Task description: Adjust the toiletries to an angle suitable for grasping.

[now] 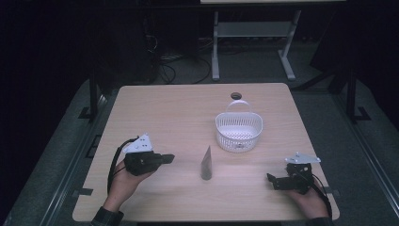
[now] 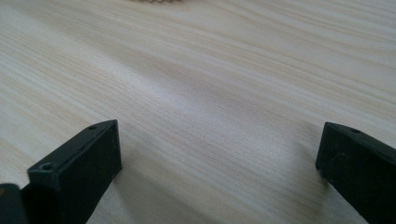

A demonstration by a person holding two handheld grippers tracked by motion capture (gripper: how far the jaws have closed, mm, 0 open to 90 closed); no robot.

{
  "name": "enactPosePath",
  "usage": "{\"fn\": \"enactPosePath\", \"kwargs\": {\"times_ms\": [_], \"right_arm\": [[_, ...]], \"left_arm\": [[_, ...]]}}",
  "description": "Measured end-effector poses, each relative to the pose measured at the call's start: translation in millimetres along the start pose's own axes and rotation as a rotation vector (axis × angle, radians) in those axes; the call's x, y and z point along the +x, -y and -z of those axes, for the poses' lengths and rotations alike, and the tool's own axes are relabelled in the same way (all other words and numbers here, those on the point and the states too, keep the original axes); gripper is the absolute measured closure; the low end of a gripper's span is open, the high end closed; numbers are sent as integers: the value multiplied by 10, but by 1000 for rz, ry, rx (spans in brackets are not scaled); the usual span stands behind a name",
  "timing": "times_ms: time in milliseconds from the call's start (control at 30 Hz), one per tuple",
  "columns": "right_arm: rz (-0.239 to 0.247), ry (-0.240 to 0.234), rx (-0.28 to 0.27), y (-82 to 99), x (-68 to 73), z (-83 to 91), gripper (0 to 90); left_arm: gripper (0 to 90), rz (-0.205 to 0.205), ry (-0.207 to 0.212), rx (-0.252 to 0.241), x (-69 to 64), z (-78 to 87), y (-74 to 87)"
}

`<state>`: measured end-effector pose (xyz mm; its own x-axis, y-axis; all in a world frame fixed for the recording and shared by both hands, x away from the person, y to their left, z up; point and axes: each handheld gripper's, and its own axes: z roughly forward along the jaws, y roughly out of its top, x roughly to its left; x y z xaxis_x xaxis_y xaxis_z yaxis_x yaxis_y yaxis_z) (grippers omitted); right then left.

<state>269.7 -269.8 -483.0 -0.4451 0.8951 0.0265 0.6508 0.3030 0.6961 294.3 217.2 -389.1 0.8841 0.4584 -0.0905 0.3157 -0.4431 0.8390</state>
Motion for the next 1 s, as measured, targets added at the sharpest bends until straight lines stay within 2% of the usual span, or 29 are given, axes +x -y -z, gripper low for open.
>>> {"fn": "enactPosePath", "kwargs": {"times_ms": [300, 667, 1000], "right_arm": [[0, 0, 0, 0, 0, 0, 0], [0, 0, 0, 0, 0, 0, 0], [-1, 0, 0, 0, 0, 0, 0]], "left_arm": [[896, -27, 45, -27, -81, -46, -164], [896, -51, 97, -44, -191, -145, -285], [896, -75, 142, -56, -282, -301, -406]]}}
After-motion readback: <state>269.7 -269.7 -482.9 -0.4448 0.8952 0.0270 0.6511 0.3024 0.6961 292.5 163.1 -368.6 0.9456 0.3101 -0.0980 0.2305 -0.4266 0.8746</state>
